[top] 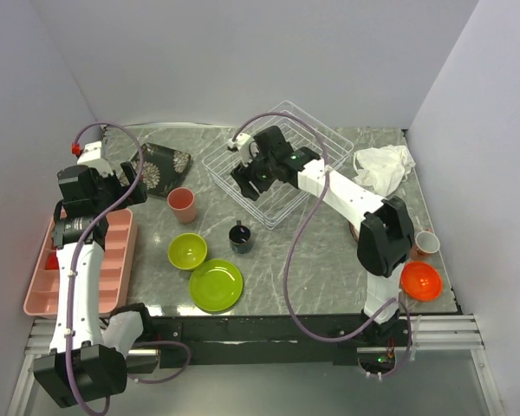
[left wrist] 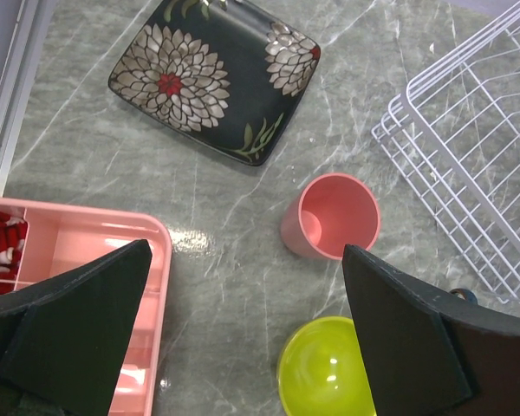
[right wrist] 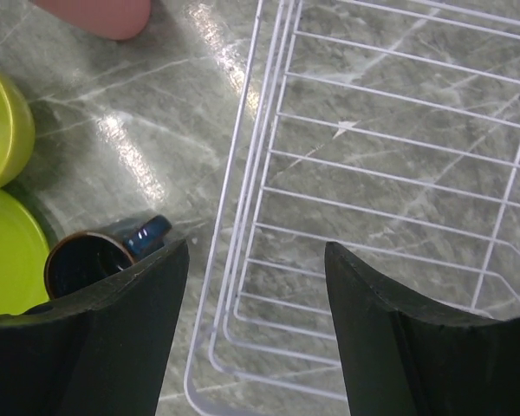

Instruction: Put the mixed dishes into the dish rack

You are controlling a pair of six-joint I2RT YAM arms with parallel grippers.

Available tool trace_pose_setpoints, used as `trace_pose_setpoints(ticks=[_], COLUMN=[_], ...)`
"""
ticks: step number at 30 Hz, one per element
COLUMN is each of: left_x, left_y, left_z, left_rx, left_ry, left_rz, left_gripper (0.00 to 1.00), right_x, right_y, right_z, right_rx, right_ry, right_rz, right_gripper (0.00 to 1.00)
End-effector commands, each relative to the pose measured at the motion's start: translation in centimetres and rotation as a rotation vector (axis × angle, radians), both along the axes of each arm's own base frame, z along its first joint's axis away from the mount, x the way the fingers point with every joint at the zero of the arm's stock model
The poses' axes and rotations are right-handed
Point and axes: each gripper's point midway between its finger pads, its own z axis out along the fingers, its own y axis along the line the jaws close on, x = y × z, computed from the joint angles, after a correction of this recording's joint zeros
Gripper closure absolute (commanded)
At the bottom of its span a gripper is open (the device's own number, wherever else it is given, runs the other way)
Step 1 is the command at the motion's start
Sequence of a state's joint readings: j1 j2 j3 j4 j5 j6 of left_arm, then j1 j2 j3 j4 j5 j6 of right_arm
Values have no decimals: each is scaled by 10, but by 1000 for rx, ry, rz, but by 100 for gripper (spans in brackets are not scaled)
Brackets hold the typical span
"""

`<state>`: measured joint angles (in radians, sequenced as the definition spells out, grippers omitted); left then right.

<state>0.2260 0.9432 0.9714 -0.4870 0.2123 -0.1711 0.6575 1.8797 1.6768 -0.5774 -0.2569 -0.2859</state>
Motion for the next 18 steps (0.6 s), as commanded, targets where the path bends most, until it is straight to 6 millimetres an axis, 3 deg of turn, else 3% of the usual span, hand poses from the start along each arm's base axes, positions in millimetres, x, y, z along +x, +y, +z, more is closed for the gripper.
trace_pose_setpoints(ticks=[1,9,18], left_x=[-4,-3,-1], left_y=[-2,-1,-1], left_z=[8,12,9], left_rx=[-10,-11,-20], left_ry=[-29,-32,-29], left_rz=[-7,-2,-2], left_gripper=[0,0,1], right_x=[6,9,10], right_y=[25,47,45], right_z=[11,-11,-20], right_rx=[36,-3,-48], right_ry=[-35,-30,-5], right_rz=[41,80,103], right_gripper=[29,39,68])
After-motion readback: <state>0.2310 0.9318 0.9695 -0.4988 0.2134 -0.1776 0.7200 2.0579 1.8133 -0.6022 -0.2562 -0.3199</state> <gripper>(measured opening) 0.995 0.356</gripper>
